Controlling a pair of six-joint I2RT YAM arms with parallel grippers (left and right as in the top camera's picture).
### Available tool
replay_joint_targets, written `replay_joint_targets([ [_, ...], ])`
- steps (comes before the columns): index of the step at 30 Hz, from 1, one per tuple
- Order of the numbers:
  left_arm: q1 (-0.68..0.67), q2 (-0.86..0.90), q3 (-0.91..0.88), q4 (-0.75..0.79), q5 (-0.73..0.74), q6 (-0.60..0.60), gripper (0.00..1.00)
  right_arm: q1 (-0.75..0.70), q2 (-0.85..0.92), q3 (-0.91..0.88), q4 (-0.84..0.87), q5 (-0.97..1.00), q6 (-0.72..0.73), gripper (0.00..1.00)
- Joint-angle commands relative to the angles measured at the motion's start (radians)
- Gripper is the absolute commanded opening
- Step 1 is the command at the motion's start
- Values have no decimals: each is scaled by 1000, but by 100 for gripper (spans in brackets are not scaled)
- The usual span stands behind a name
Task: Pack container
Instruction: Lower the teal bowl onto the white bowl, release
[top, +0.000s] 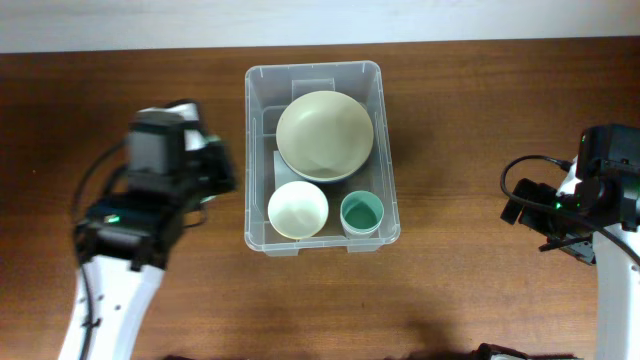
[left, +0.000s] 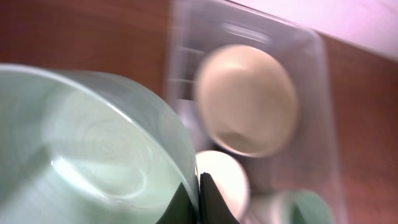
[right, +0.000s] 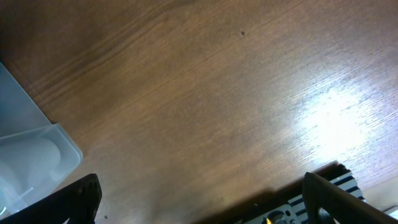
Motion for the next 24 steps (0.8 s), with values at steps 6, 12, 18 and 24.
replay_joint_targets([
  [6, -222, 327, 255, -171, -38, -26, 1, 1, 1, -4, 2, -2, 1, 99],
  [12, -223, 534, 450, -367, -14, 28, 0, 1, 1, -4, 2, -2, 1, 99],
  [18, -226, 586, 460, -377, 27, 41, 0, 1, 1, -4, 2, -2, 1, 99],
  [24, -275, 593, 460, -370, 26, 41, 0, 1, 1, -4, 3, -2, 1, 99],
])
